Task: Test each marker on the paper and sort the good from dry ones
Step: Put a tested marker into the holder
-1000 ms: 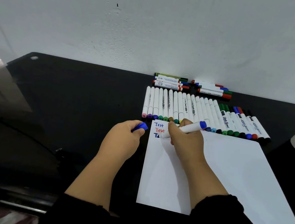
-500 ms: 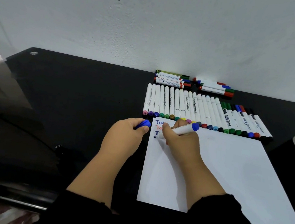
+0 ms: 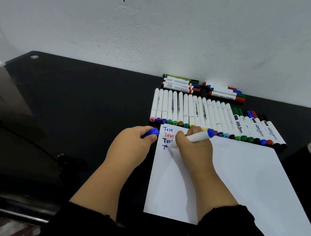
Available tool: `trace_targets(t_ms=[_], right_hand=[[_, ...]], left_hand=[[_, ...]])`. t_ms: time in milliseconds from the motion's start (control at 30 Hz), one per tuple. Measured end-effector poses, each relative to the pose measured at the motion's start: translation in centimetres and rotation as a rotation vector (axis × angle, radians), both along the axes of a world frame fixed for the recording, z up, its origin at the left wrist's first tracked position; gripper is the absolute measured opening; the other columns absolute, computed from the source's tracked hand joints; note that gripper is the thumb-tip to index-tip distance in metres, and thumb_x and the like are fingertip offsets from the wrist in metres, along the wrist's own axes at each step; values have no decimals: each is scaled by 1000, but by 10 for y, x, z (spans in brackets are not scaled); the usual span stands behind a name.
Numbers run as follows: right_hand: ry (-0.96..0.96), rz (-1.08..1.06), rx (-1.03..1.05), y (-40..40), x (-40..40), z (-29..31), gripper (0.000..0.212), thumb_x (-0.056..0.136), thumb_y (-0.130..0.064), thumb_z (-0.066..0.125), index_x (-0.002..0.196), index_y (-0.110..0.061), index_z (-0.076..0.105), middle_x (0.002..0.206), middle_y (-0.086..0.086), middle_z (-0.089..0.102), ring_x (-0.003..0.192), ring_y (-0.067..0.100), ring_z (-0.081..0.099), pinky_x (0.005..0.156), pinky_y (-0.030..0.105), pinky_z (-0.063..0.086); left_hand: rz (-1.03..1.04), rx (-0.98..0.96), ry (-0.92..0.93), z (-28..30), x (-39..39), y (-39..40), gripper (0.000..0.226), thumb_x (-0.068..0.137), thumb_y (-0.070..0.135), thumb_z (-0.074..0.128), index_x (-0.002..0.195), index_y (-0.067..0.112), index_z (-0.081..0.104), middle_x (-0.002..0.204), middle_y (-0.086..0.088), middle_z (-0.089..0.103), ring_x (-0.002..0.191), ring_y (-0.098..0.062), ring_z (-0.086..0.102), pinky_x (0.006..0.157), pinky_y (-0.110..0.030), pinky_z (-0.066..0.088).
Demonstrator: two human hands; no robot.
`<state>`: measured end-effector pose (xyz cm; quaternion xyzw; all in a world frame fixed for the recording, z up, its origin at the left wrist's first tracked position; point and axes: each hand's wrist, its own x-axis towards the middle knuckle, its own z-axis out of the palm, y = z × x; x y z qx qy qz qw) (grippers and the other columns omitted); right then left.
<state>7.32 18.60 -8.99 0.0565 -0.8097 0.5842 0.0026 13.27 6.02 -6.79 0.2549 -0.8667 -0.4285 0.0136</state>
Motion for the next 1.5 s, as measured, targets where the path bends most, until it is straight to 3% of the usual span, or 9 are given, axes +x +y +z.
trace_targets(t_ms=[233,367,667,833,1000,1233,1333,1433,1500], right_hand=[[17,-16,10,0,1,0,36,85,-10,57,61,-16,32,58,-3,36,53,9,38,47,15,29],[9,-7,-1,0,2,-1,36,84,-7,55,61,-16,29,58,-3,32,54,11,34,52,22,29],[13,-24,17,0,2,1,36,83,-5,53,61,-17,26,58,-2,30,53,12,29,53,26,25],[5,-40,-3,1,1,0,35,82,-6,53,61,-16,28,58,-2,31,47,8,31,44,16,25],[8,-70,9,1,1,1,35,83,-5,50,62,-16,26,58,-3,27,53,12,27,51,26,23],[-13,-46,-3,2,0,1,36,82,-5,52,61,-16,26,57,-4,27,50,9,26,49,22,23],[-49,-63,-64,4,0,2,35,81,-4,52,60,-16,27,55,-5,32,45,6,30,44,15,25],[-118,-121,-228,8,-3,7,34,81,-5,52,58,-17,29,52,-3,37,48,9,31,50,23,28],[-166,-126,-373,12,-6,12,36,82,-4,52,57,-18,30,48,0,38,44,11,29,48,24,24]], left_hand=[[-7,-18,-3,0,-1,2,40,96,31,49,136,31,46,131,6,53,94,-6,47,80,-22,38],[-10,-28,-8,1,0,4,40,95,32,49,136,31,46,131,6,54,105,-11,53,84,-24,42],[-1,-22,-9,3,1,4,40,95,32,50,135,31,47,130,7,54,103,-12,55,88,-28,47],[-7,-19,-10,5,2,5,40,95,31,49,135,31,46,131,6,54,105,-12,54,87,-27,45],[-11,-19,-37,5,2,4,41,95,32,49,136,32,45,131,6,53,103,-12,55,87,-28,46],[-29,-23,-41,3,3,3,40,95,32,50,135,33,46,132,7,53,104,-12,54,87,-28,46],[-41,-13,-23,3,5,3,39,94,33,51,133,34,48,129,8,54,103,-14,56,84,-26,46],[-61,38,-30,5,8,3,38,93,32,54,131,34,51,122,9,58,103,-17,59,76,-23,45],[-87,87,-12,6,9,4,36,92,32,56,127,35,54,110,14,59,93,-6,58,65,-15,40]])
